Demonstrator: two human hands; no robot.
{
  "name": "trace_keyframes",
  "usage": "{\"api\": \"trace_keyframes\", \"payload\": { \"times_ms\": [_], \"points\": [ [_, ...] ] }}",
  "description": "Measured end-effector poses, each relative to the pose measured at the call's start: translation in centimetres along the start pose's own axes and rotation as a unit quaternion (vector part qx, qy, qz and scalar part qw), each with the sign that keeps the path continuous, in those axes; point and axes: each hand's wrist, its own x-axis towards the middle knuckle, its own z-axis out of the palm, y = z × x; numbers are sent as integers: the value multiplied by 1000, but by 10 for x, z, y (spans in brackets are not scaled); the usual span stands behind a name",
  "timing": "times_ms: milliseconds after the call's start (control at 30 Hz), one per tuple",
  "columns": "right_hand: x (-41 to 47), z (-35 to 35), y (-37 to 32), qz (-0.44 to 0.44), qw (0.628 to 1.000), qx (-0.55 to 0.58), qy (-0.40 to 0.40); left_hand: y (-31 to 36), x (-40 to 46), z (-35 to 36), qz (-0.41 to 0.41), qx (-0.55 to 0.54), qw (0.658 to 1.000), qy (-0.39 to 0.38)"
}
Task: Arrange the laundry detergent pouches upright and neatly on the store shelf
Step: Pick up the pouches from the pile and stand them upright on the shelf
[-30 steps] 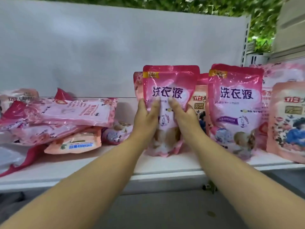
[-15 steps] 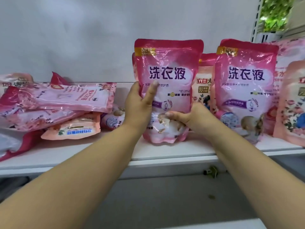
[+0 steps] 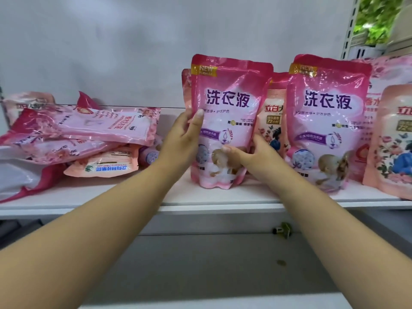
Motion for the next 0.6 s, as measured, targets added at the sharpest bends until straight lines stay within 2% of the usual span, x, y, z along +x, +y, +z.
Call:
{"api": "trace_keyframes", "payload": {
  "times_ms": [233,367,467,600],
  "points": [
    [-16,14,-15,16,998,-8,53,1,-8,-56,27,108,985,-131],
    [-23,25,-20,56,986,-96,123,-4,-7,-88,42,167,972,-162],
    [-42,39,-28,30,963,-165,212,-5,-14,-108,87,282,932,-212],
    [-64,64,-41,-71,926,-209,305,5,-13,-134,137,411,874,-221]
  ]
}}
